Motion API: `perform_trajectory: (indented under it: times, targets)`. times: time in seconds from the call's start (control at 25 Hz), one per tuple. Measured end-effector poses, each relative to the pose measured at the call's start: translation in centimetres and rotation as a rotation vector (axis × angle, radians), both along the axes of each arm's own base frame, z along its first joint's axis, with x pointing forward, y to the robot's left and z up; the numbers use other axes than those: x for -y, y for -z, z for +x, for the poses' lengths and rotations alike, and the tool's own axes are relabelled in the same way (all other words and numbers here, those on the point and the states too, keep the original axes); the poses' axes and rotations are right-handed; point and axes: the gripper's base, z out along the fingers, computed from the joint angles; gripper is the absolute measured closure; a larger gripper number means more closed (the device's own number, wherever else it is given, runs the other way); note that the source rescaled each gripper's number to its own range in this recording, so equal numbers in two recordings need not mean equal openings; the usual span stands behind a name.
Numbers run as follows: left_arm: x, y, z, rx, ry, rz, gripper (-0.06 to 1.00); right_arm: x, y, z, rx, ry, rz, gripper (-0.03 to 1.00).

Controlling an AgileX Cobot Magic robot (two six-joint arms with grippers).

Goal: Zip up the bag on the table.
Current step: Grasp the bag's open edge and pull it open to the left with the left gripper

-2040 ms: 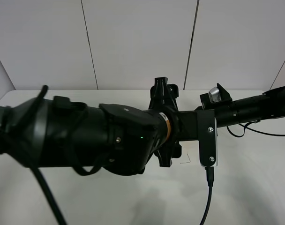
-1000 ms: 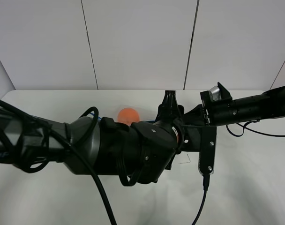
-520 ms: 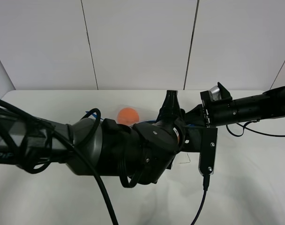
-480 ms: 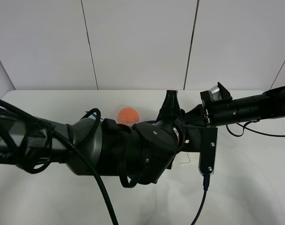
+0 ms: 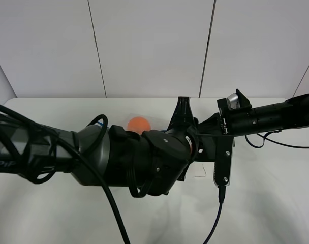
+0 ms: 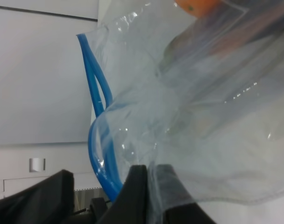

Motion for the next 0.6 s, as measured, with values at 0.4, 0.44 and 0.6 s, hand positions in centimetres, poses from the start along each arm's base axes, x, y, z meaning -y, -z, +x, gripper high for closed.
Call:
perform_trajectory:
  times: [0.4,0.44,0.6]
  targets:
    - [0.1,0.5,0.1,-0.010,0.005,0.003,0.53,0.0,0.0,0.0,-0.003,0.001,0.001,0.97]
    - [0.2,0.8,0.1,-0.014,0.003,0.009,0.53,0.0,0.0,0.0,-0.003,0.001,0.001,0.97]
    - [0.2,1.4,0.2,-0.019,0.001,0.025,0.53,0.0,0.0,0.0,-0.004,0.002,0.001,0.97]
